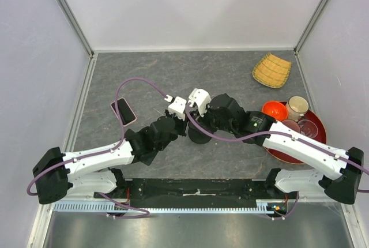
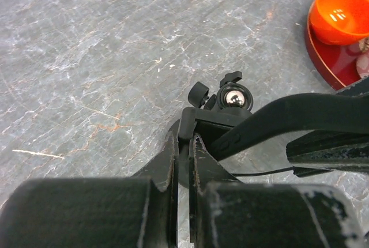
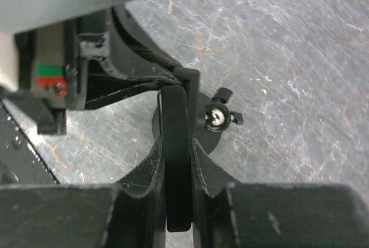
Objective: Place the phone on the phone stand
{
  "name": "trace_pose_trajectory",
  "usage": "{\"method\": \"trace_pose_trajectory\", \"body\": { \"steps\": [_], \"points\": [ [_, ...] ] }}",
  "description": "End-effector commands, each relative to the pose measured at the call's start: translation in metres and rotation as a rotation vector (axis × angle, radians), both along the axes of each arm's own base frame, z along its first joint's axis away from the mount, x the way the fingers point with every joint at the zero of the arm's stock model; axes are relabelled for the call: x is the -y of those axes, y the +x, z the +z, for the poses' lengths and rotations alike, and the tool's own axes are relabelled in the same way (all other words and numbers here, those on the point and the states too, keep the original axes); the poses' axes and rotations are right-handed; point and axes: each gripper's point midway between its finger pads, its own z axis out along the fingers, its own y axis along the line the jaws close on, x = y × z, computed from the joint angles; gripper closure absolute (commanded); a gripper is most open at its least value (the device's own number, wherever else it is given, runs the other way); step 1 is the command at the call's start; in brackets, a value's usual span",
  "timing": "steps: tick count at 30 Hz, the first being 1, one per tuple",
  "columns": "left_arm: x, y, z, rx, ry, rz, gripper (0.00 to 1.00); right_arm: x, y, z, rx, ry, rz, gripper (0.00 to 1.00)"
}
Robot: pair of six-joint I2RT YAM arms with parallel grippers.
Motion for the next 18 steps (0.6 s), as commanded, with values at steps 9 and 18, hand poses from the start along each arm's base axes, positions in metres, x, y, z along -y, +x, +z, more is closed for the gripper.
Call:
{"method": "trace_pose_trajectory", "body": {
  "steps": [9, 18],
  "points": [
    [-0.049, 0.022, 0.029, -0.034, -0.041, 0.347, 0.98, 0.106, 0.049, -0.003, 0.134, -0.304, -0.671, 1.0],
    [0.001, -0.006, 0.024, -0.143, -0.058, 0.039, 0.98, 0.064, 0.048, -0.017, 0.07, -0.232, -0.488, 1.0]
  ]
}}
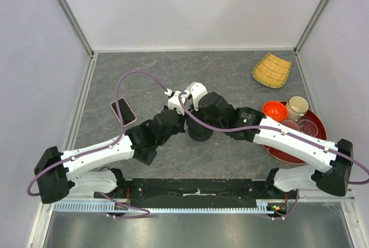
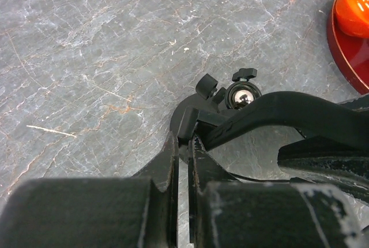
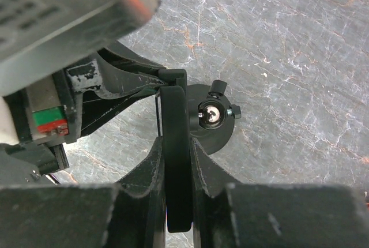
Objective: Place the phone on the phone stand
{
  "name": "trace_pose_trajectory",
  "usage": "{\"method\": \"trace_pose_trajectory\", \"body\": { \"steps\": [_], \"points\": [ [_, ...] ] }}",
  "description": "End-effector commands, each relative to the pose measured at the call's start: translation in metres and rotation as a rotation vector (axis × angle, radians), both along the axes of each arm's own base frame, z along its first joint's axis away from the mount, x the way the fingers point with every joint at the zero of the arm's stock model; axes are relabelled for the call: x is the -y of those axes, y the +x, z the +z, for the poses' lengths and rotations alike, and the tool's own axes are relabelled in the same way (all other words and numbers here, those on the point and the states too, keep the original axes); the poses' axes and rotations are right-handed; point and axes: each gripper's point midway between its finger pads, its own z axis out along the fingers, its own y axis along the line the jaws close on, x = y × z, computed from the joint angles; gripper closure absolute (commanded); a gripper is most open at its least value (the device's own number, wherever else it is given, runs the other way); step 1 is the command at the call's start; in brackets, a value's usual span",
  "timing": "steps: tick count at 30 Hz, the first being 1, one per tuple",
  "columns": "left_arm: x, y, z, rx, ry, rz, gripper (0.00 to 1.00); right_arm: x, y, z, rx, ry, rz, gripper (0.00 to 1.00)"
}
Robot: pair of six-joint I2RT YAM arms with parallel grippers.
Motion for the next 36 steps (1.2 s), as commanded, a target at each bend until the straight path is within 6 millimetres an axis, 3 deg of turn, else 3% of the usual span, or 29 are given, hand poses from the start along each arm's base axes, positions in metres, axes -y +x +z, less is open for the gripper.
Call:
{"method": "trace_pose_trajectory", "body": {
  "steps": [1, 7, 14, 17, 18, 21, 28, 30, 36],
  "points": [
    [0.009, -0.008, 0.027, -0.031, -0.116, -0.023, 0.98, 0.074, 0.035, -0.018, 0.089, -0.271, -0.22, 1.0],
    [0.007, -0.015, 0.034, -0.067, -0.109, -0.038, 0.98, 0.08, 0.04, -0.024, 0.069, -0.281, -0.255, 1.0],
    [-0.01, -0.022, 0.034, -0.124, -0.127, 0.027, 0.98, 0.08, 0.038, -0.032, -0.012, -0.219, -0.245, 1.0],
    [-0.016, -0.027, 0.039, -0.124, -0.156, 0.029, 0.84, 0.076, 0.035, -0.035, -0.035, -0.204, -0.226, 1.0],
    [-0.018, -0.029, 0.039, -0.127, -0.156, 0.027, 0.73, 0.075, 0.035, -0.036, -0.039, -0.203, -0.223, 1.0],
    [-0.027, -0.033, 0.046, -0.13, -0.159, 0.037, 0.64, 0.073, 0.033, -0.036, -0.046, -0.196, -0.212, 1.0],
    [-0.037, -0.043, 0.06, -0.149, -0.171, 0.03, 0.56, 0.068, 0.031, -0.039, -0.067, -0.197, -0.189, 1.0],
    [-0.041, -0.049, 0.071, -0.14, -0.206, 0.01, 0.51, 0.067, 0.031, -0.038, -0.071, -0.192, -0.187, 1.0],
    [-0.058, -0.065, 0.1, -0.083, -0.294, -0.039, 0.48, 0.065, 0.029, -0.037, -0.077, -0.185, -0.173, 1.0]
  ]
}}
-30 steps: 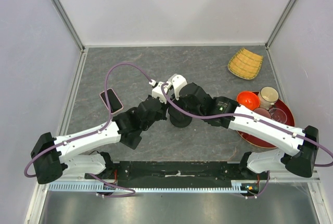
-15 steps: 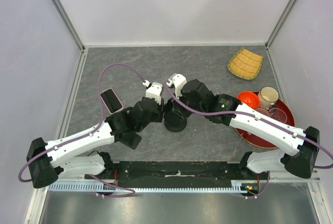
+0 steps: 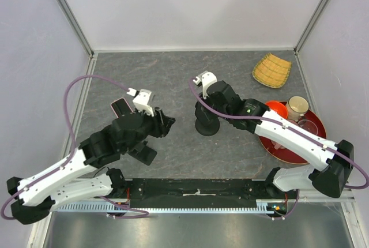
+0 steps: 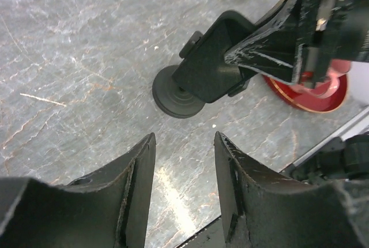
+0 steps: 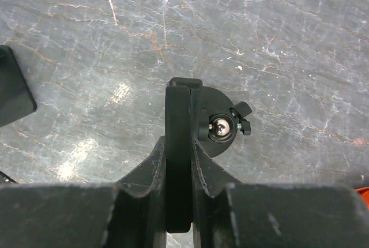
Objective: Place the phone on the phone stand
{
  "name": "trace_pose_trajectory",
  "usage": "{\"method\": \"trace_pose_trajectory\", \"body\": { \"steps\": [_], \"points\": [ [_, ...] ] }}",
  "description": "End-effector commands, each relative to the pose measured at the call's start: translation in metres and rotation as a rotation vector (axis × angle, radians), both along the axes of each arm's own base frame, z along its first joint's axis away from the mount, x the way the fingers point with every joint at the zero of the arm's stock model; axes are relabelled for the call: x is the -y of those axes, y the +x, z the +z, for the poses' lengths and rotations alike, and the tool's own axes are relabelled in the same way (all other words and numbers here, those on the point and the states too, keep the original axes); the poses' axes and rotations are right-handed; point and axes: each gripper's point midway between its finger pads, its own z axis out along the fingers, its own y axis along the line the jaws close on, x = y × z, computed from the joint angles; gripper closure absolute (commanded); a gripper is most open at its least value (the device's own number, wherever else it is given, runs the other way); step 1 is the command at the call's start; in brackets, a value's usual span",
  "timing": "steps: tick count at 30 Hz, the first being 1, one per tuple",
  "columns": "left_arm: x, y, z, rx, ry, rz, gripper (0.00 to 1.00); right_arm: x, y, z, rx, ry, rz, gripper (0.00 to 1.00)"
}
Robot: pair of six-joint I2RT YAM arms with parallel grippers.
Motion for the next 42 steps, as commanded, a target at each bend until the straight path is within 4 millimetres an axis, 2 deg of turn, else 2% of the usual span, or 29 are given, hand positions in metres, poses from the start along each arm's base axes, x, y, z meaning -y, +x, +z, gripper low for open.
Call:
{"method": "trace_pose_trajectory", "body": {
  "steps": [1, 4, 7, 8, 12, 13, 15, 19, 22, 24, 30, 33, 36, 37, 40, 42],
  "points": [
    [-0.012, -0.008, 0.026, 0.031, -0.084, 0.009, 0.48, 0.04, -0.002, -0.031, -0.038, -0.213, -0.066, 1.0],
    [-0.019, -0.006, 0.023, 0.052, -0.083, 0.034, 0.47, 0.035, -0.003, -0.017, -0.029, -0.144, -0.073, 0.75],
    [-0.017, -0.006, 0.021, 0.06, -0.096, 0.025, 0.47, 0.036, -0.003, 0.0, -0.029, -0.06, -0.084, 0.61],
    [-0.015, -0.006, 0.02, 0.061, -0.101, 0.02, 0.46, 0.037, -0.003, 0.004, -0.027, -0.044, -0.091, 0.48],
    [-0.004, -0.007, 0.016, 0.049, -0.105, -0.018, 0.46, 0.044, -0.002, 0.017, -0.019, 0.014, -0.104, 0.36],
    [-0.001, -0.007, 0.014, 0.045, -0.103, -0.024, 0.47, 0.044, -0.004, 0.025, -0.004, 0.04, -0.094, 0.3],
    [0.002, -0.009, 0.01, 0.039, -0.103, -0.042, 0.46, 0.037, -0.01, 0.04, 0.006, 0.104, -0.05, 0.27],
    [0.002, -0.008, 0.008, 0.05, -0.113, -0.042, 0.46, 0.034, -0.022, 0.082, 0.066, 0.23, 0.0, 0.19],
    [0.0, -0.007, 0.01, 0.065, -0.125, -0.036, 0.46, 0.036, -0.025, 0.096, 0.097, 0.262, 0.006, 0.14],
    [-0.002, -0.006, 0.01, 0.074, -0.127, -0.028, 0.46, 0.036, -0.024, 0.101, 0.107, 0.268, 0.01, 0.14],
    [-0.004, -0.006, 0.01, 0.079, -0.132, -0.019, 0.46, 0.028, -0.009, 0.09, 0.095, 0.26, -0.023, 0.13],
    [-0.003, -0.007, 0.012, 0.082, -0.145, -0.029, 0.46, 0.022, 0.001, 0.08, 0.088, 0.238, -0.039, 0.19],
    [-0.001, -0.009, 0.012, 0.08, -0.152, -0.042, 0.46, 0.013, 0.007, 0.07, 0.08, 0.228, -0.013, 0.31],
    [-0.001, -0.009, 0.011, 0.078, -0.151, -0.045, 0.46, 0.01, 0.012, 0.064, 0.069, 0.22, -0.009, 0.39],
    [0.002, -0.012, 0.009, 0.073, -0.16, -0.061, 0.46, 0.006, 0.018, 0.053, 0.041, 0.208, 0.002, 0.54],
    [0.004, -0.014, 0.009, 0.07, -0.171, -0.075, 0.46, 0.004, 0.019, 0.044, 0.017, 0.208, 0.012, 0.55]
  ]
}}
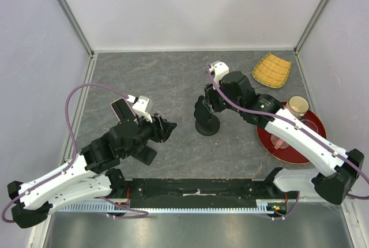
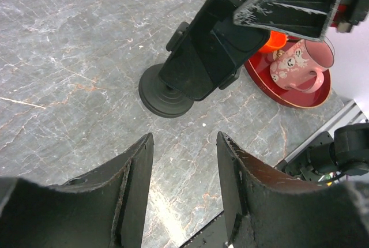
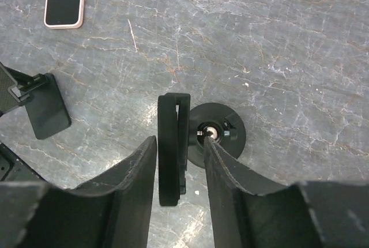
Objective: Place the phone on the phone stand
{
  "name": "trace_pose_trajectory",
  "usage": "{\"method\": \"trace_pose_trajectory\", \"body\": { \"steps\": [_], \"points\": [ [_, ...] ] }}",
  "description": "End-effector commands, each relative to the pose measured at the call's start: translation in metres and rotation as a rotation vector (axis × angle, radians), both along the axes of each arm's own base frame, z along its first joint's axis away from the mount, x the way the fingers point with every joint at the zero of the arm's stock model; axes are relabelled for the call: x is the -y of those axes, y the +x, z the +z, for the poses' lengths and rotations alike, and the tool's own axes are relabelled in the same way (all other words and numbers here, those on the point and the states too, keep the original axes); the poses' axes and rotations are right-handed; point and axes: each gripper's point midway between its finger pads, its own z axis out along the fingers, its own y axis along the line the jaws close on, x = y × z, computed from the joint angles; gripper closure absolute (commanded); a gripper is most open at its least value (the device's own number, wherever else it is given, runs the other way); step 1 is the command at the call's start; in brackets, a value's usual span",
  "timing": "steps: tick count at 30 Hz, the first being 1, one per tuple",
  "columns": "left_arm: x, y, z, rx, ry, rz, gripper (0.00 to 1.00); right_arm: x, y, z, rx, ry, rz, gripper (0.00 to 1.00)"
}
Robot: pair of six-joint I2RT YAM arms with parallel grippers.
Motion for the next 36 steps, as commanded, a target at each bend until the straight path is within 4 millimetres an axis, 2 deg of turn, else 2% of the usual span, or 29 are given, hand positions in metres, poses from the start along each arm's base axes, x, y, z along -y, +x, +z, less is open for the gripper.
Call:
{"method": "trace_pose_trajectory", "body": {
  "steps": [1, 3, 6, 9, 10, 11, 13, 15, 17, 19, 20, 21, 22, 23, 24, 25, 26, 28, 29, 30, 31, 33, 34, 36],
  "points": [
    [0.008, -0.004, 0.012, 0.02, -0.064, -0.039, 0.46, -0.012, 0.01, 0.002, 0.007, 0.056, 0.022, 0.55],
    [0.009, -0.006, 0.012, 0.017, -0.07, -0.051, 0.46, -0.015, 0.011, -0.006, -0.01, 0.048, 0.025, 0.56],
    [0.011, -0.008, 0.015, 0.016, -0.075, -0.067, 0.46, -0.018, 0.013, -0.015, -0.036, 0.038, 0.032, 0.67],
    [0.013, -0.011, 0.018, 0.015, -0.08, -0.089, 0.46, -0.019, 0.014, -0.02, -0.049, 0.029, 0.026, 0.82],
    [0.012, -0.012, 0.018, 0.015, -0.08, -0.09, 0.46, -0.018, 0.015, -0.02, -0.05, 0.026, 0.019, 0.97],
    [0.012, -0.013, 0.02, 0.017, -0.084, -0.093, 0.46, -0.011, 0.022, -0.018, -0.026, 0.009, -0.034, 1.0],
    [0.011, -0.013, 0.02, 0.02, -0.088, -0.092, 0.46, 0.004, 0.032, -0.008, 0.018, 0.001, -0.112, 1.0],
    [0.009, -0.014, 0.019, 0.02, -0.092, -0.093, 0.46, 0.024, 0.049, 0.009, 0.084, -0.019, -0.206, 1.0],
    [0.007, -0.017, 0.021, 0.025, -0.103, -0.099, 0.46, 0.035, 0.061, 0.027, 0.132, -0.019, -0.247, 1.0],
    [0.005, -0.019, 0.02, 0.027, -0.105, -0.104, 0.46, 0.052, 0.078, 0.038, 0.157, -0.022, -0.284, 1.0],
    [0.004, -0.02, 0.021, 0.032, -0.111, -0.106, 0.46, 0.057, 0.086, 0.054, 0.184, -0.005, -0.296, 1.0],
    [0.002, -0.021, 0.02, 0.031, -0.109, -0.104, 0.46, 0.071, 0.099, 0.055, 0.191, -0.024, -0.33, 1.0],
    [0.001, -0.021, 0.02, 0.033, -0.107, -0.103, 0.46, 0.076, 0.107, 0.067, 0.216, -0.017, -0.347, 1.0],
    [-0.001, -0.021, 0.021, 0.04, -0.107, -0.097, 0.46, 0.082, 0.115, 0.071, 0.224, -0.016, -0.362, 1.0],
    [-0.002, -0.021, 0.02, 0.042, -0.103, -0.094, 0.46, 0.096, 0.13, 0.067, 0.216, -0.026, -0.4, 1.0],
    [-0.003, -0.02, 0.018, 0.044, -0.094, -0.089, 0.46, 0.098, 0.137, 0.077, 0.234, -0.009, -0.393, 1.0],
    [-0.004, -0.019, 0.019, 0.047, -0.094, -0.087, 0.46, 0.1, 0.149, 0.073, 0.231, -0.011, -0.403, 1.0],
    [-0.004, -0.019, 0.02, 0.052, -0.093, -0.086, 0.46, 0.117, 0.167, 0.08, 0.244, 0.011, -0.436, 1.0],
    [-0.004, -0.019, 0.019, 0.053, -0.089, -0.088, 0.46, 0.119, 0.178, 0.075, 0.236, 0.017, -0.444, 1.0],
    [-0.004, -0.019, 0.02, 0.054, -0.089, -0.088, 0.46, 0.13, 0.186, 0.076, 0.237, 0.025, -0.466, 1.0],
    [-0.003, -0.019, 0.019, 0.055, -0.082, -0.091, 0.46, 0.132, 0.192, 0.082, 0.249, 0.044, -0.472, 1.0],
    [-0.002, -0.018, 0.016, 0.054, -0.069, -0.095, 0.46, 0.142, 0.208, 0.078, 0.251, 0.053, -0.499, 1.0],
    [-0.002, -0.018, 0.016, 0.061, -0.064, -0.097, 0.46, 0.14, 0.213, 0.084, 0.259, 0.073, -0.489, 1.0],
    [0.0, -0.016, 0.013, 0.061, -0.05, -0.097, 0.46, 0.14, 0.225, 0.08, 0.257, 0.07, -0.489, 1.0]
  ]
}}
